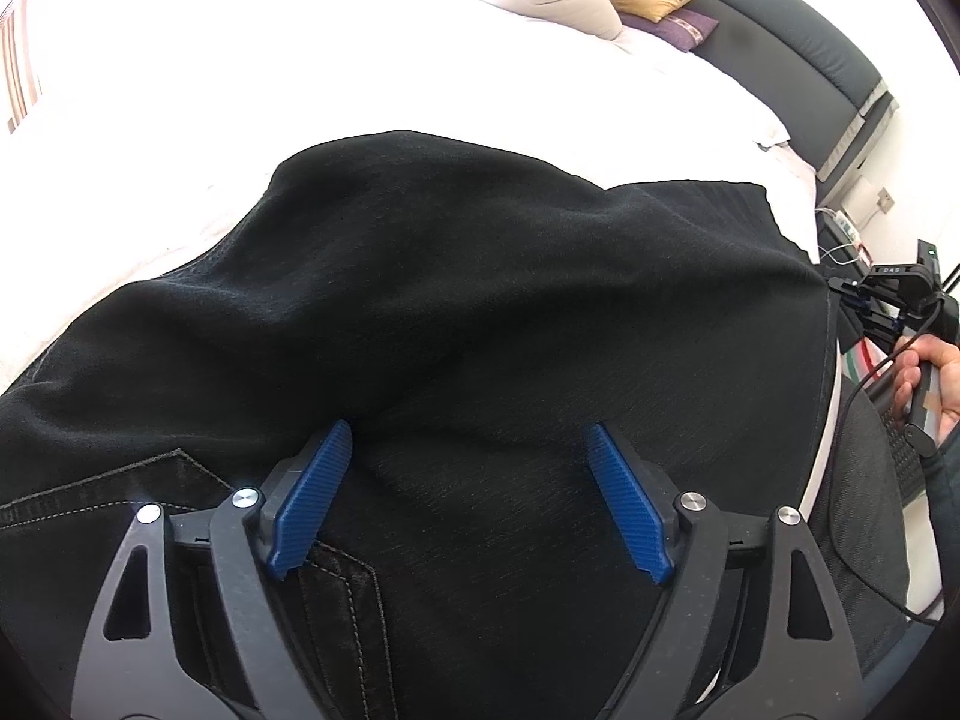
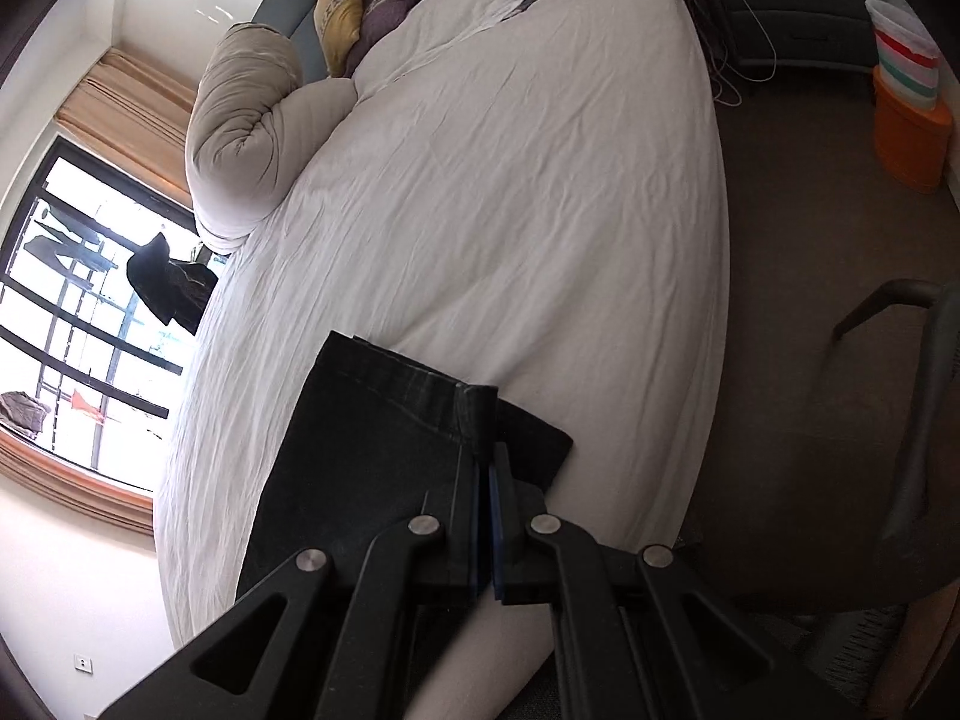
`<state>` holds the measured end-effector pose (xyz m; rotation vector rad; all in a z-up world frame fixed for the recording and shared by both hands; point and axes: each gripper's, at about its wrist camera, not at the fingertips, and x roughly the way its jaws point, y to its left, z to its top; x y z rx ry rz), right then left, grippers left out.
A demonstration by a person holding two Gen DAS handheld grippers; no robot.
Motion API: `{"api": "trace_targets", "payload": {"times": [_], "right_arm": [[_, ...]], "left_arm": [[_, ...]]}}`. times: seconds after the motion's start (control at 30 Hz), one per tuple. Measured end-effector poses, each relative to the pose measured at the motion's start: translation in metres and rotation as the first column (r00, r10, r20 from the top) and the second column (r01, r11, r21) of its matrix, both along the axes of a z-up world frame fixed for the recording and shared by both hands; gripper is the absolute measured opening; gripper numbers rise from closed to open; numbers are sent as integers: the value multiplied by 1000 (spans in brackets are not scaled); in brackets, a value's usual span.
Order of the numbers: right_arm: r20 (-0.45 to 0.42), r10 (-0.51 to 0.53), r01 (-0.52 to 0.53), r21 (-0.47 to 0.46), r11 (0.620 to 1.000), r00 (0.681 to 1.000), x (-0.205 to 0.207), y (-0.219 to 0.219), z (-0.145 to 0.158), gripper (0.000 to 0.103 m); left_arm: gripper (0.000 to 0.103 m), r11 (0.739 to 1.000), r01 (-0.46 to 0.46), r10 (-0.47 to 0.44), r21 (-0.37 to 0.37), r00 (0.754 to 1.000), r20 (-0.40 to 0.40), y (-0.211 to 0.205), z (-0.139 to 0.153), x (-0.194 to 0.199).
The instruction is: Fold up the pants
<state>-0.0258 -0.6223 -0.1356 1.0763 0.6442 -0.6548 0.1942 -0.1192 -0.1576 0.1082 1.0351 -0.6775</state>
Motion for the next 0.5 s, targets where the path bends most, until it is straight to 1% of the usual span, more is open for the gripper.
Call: {"api": "trace_targets", "payload": {"times": [0.07,0.1,0.17,0.2,0.23,0.27,0.3,0.33,0.37,0.4,0.43,0.47,0.5], "right_arm": [[-37,36,-33,72,997,999,5,-4,-20,3],[-22,27,-25,83,996,999,1,-6,-24,1],[11,8,-9,92,996,1000,-7,-8,-20,2],[1,-4,4,85,996,1000,-10,-10,-15,6],[-24,-28,30,65,997,999,-15,-13,-8,10],[-56,-69,71,32,997,996,-23,-17,1,27],[-50,-106,107,4,994,993,-32,-20,11,41],[-41,-125,125,-18,992,991,-37,-24,21,42],[-33,-117,116,-38,993,993,-38,-24,30,42],[-13,-87,86,-55,995,996,-34,-22,40,42],[23,-29,31,-58,998,999,-24,-17,48,42],[71,57,-54,-50,997,996,-9,-8,54,42],[109,153,-149,-44,988,982,9,3,58,42]], "left_arm": [[86,1000,11,-11,5,1000,6,2,-2,-2],[88,1000,16,-16,8,1000,7,1,-2,-1],[88,1000,16,-16,1,1000,3,1,-1,0],[88,1000,14,-14,-10,1000,-2,2,-1,2],[88,1000,12,-12,-20,1000,-8,2,-1,3],[88,1000,11,-11,-28,1000,-12,3,-1,3],[88,999,9,-10,-31,1000,-15,3,-1,3],[88,999,7,-8,-33,1000,-17,3,0,4],[88,999,5,-6,-35,1000,-19,2,0,4],[88,999,3,-4,-34,1000,-22,1,1,4],[88,999,1,-2,-33,1000,-22,0,1,4],[88,999,-1,0,-32,1000,-23,2,3,4],[88,999,-3,2,-34,1000,-25,2,3,3]]}}
